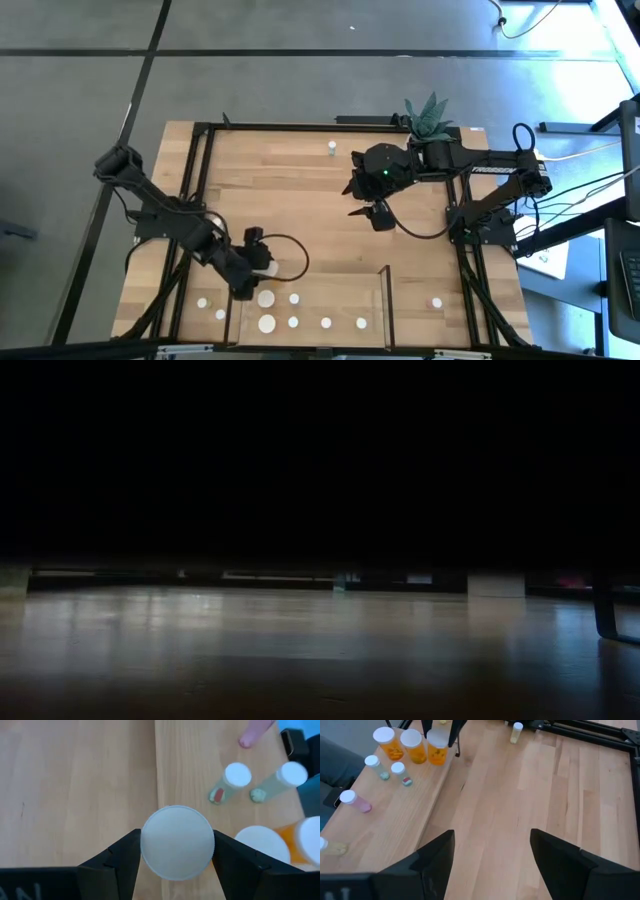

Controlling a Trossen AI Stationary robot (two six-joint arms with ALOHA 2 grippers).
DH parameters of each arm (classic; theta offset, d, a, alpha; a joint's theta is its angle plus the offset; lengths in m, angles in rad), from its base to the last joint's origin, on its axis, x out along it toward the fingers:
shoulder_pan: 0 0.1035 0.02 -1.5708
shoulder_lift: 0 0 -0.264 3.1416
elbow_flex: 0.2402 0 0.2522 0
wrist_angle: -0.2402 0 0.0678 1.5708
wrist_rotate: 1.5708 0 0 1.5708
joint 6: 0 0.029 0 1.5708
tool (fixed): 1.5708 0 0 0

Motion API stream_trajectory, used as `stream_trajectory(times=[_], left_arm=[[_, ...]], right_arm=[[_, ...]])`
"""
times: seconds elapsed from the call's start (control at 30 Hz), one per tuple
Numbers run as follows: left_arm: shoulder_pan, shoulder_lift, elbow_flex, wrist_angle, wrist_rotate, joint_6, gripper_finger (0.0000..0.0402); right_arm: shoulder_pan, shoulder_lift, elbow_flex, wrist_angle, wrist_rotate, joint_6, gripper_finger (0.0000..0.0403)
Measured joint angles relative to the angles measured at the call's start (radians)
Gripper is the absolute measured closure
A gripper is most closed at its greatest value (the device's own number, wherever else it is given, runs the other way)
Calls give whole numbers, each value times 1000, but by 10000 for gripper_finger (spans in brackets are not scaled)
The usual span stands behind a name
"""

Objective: Pick and place medicine bottles onto shelf by color
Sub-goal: Put the orange pill bottle on the shelf aligned with the other orange pill bottles

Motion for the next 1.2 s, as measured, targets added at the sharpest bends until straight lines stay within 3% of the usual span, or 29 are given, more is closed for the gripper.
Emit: stream_trajectory(times=[0.6, 0.83, 1.2], left_arm=[[-3, 67, 0, -5, 32, -19, 191], [-3, 74, 0, -31, 32, -26, 191], [-4, 74, 0, -29, 32, -25, 191]], right_arm=[[0, 0, 0, 0, -3, -1, 141], [0, 0, 0, 0, -136, -9, 141], [0, 0, 0, 0, -139, 0, 141]])
